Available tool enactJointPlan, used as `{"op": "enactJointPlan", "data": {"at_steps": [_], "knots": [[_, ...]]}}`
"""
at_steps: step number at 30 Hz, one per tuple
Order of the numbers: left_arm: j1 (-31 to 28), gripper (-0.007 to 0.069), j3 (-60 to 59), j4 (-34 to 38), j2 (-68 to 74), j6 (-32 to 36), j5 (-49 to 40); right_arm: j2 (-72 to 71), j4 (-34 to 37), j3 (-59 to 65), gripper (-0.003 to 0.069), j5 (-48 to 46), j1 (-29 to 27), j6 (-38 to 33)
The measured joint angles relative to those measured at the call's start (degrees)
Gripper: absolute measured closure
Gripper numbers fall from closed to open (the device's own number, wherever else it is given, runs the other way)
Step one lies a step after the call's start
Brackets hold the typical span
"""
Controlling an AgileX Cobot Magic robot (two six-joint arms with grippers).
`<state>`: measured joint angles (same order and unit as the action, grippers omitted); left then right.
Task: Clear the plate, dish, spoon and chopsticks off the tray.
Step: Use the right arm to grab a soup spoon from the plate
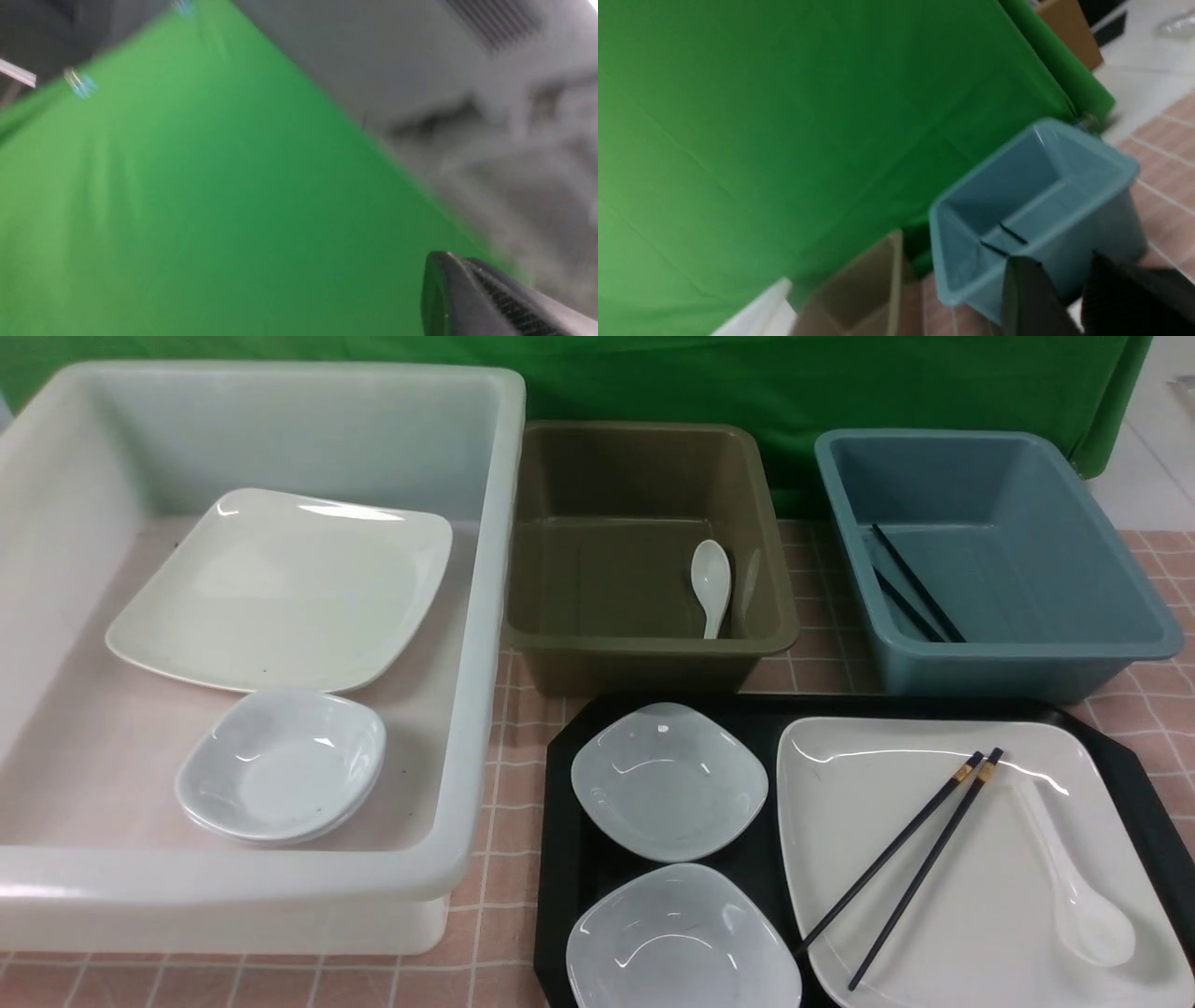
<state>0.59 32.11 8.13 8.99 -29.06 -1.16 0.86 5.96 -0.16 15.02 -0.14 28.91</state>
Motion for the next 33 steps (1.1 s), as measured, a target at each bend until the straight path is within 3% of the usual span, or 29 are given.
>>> {"op": "enactJointPlan", "data": {"at_steps": [2,3,5,6,8,10,12,17,18,20,23,25,28,33], "knots": [[0.00,0.0620,8.38,-3.45,6.25,1.71,-14.51,0.00,0.00,0.00,0.0417,1.48,0.00,0.06],[0.00,0.0620,8.38,-3.72,6.27,2.02,-14.51,0.00,0.00,0.00,0.0417,1.48,0.00,0.06],[0.00,0.0620,18.09,-5.01,17.04,8.25,-34.14,0.00,0.00,0.00,0.0421,5.42,0.00,0.62],[0.00,0.0620,19.06,-5.01,17.75,8.85,-35.32,0.00,0.00,0.00,0.0422,5.42,0.00,0.61],[0.00,0.0620,22.69,-3.70,25.99,16.15,-47.58,0.70,-0.07,-2.03,0.0489,0.16,0.33,0.55],[0.00,0.0620,23.20,-1.57,32.04,20.82,-53.13,3.99,-0.11,-7.01,0.0580,-8.03,1.14,-1.24],[0.00,0.0620,23.20,0.13,37.07,24.88,-55.68,8.39,-0.11,-12.27,0.0629,-15.02,2.50,-4.98],[0.15,0.0620,23.56,2.17,47.06,30.72,-56.42,25.25,-0.26,-30.20,0.0629,-37.69,8.17,-19.77],[0.84,0.0624,23.86,2.36,49.92,31.41,-56.14,32.91,-0.33,-36.78,0.0629,-45.91,10.17,-24.71],[3.44,0.0631,24.99,2.56,52.97,31.82,-56.06,43.31,-0.33,-44.11,0.0629,-58.04,12.62,-30.65],[9.87,0.0636,27.42,2.76,56.21,31.76,-56.00,54.53,-0.42,-52.64,0.0629,-69.05,13.54,-37.44],[13.39,0.0636,28.72,2.83,57.07,31.46,-55.93,58.69,-0.60,-54.89,0.0629,-72.24,13.23,-39.67],[24.66,0.0636,32.79,3.65,60.55,30.37,-55.38,67.72,-1.34,-60.75,0.0629,-77.16,9.64,-42.94],[39.67,0.0637,38.39,4.34,68.44,29.69,-53.45,75.77,-1.57,-63.25,0.0619,-74.67,0.57,-42.84]]}}
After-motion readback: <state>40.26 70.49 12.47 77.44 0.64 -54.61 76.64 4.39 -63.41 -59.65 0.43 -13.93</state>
